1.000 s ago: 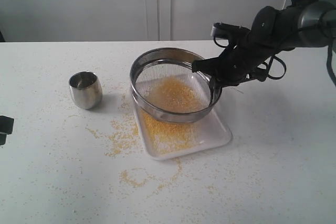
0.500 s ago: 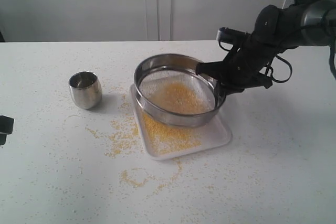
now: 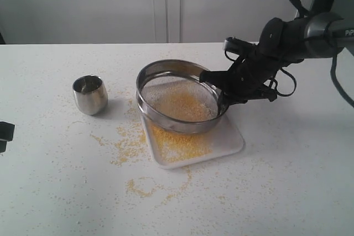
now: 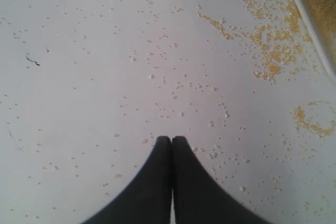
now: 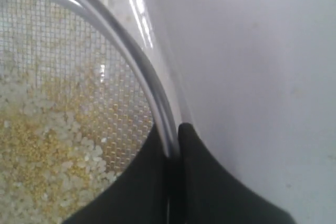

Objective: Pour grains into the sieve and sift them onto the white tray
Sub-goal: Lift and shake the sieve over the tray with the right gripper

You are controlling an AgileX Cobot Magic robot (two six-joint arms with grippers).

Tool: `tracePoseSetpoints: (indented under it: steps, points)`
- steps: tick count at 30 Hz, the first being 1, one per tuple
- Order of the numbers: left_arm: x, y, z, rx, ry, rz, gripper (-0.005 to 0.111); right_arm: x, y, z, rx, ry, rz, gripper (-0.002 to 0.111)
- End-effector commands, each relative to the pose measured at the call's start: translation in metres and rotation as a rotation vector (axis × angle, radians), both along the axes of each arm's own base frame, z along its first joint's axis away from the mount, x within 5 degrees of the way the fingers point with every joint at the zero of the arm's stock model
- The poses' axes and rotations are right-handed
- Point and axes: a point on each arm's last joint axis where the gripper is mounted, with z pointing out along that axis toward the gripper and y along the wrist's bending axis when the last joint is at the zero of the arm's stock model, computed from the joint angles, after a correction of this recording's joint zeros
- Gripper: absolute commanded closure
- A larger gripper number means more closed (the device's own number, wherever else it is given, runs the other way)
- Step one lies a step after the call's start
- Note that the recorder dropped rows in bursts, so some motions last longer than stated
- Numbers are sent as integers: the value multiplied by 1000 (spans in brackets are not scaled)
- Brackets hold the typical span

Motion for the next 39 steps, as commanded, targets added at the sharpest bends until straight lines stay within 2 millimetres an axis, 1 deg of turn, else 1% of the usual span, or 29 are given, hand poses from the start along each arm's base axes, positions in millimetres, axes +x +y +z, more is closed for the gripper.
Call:
tracePoseSetpoints:
  steps: [1,2,3,5,7,9,10,11,12,13,15,16,17,18,19,21,22,24,26,27,29,31,32,34,36,38,39]
  points:
    - [-3,0,-2,-6,10,-2,107,-10,-2,15,24,110,27,108]
    - [-3,0,-2,-6,10,-2,107,-13,-3,14,-1,128,63,108]
    - [-3,0,-2,-6,10,-2,107,-11,-4,14,-8,108,57,108]
    - [-3,0,-2,-6,10,-2,107,4,-3,15,52,-11,-74,108]
    - [-3,0,-2,-6,10,-2,107,8,-2,15,77,-37,-109,108]
    - [-3,0,-2,-6,10,-2,107,-1,-3,19,63,69,-48,108]
    - [-3,0,-2,-6,10,-2,107,-8,-4,21,17,113,40,108]
    - [-3,0,-2,-6,10,-2,107,-11,-5,23,-11,128,81,108]
    - [-3,0,-2,-6,10,-2,107,-11,-6,24,-20,114,80,108]
    - [-3,0,-2,-6,10,-2,107,-6,-5,26,-3,69,48,108]
    - [-3,0,-2,-6,10,-2,107,6,-1,32,53,-70,-28,108]
    - [-3,0,-2,-6,10,-2,107,12,0,36,49,-154,-39,108]
    - [-3,0,-2,-6,10,-2,107,13,0,36,41,-163,-26,108]
    - [-3,0,-2,-6,10,-2,107,10,0,38,39,-141,-7,108]
    - [-3,0,-2,-6,10,-2,107,2,1,41,20,-69,60,108]
    - [-3,0,-2,-6,10,-2,107,-10,-1,43,-39,14,173,108]
    - [-3,0,-2,-6,10,-2,107,-13,-4,43,-71,33,193,108]
    - [-3,0,-2,-6,10,-2,107,-5,-2,46,-37,-35,117,108]
    - [-3,0,-2,-6,10,-2,107,10,0,52,25,-190,8,108]
    - [-3,0,-2,-6,10,-2,107,14,-1,52,21,-224,-1,108]
    - [-3,0,-2,-6,10,-2,107,8,-2,53,6,-158,37,108]
    - [-3,0,-2,-6,10,-2,107,-7,-7,54,-76,-34,171,108]
    - [-3,0,-2,-6,10,-2,107,-11,-8,54,-103,-2,200,108]
    - [-3,0,-2,-6,10,-2,107,-12,-8,56,-94,6,166,108]
    - [-3,0,-2,-6,10,-2,107,-3,-2,59,-54,-89,70,108]
    - [-3,0,-2,-6,10,-2,107,9,2,58,-48,-217,43,108]
    - [-3,0,-2,-6,10,-2,107,12,2,57,-55,-238,45,108]
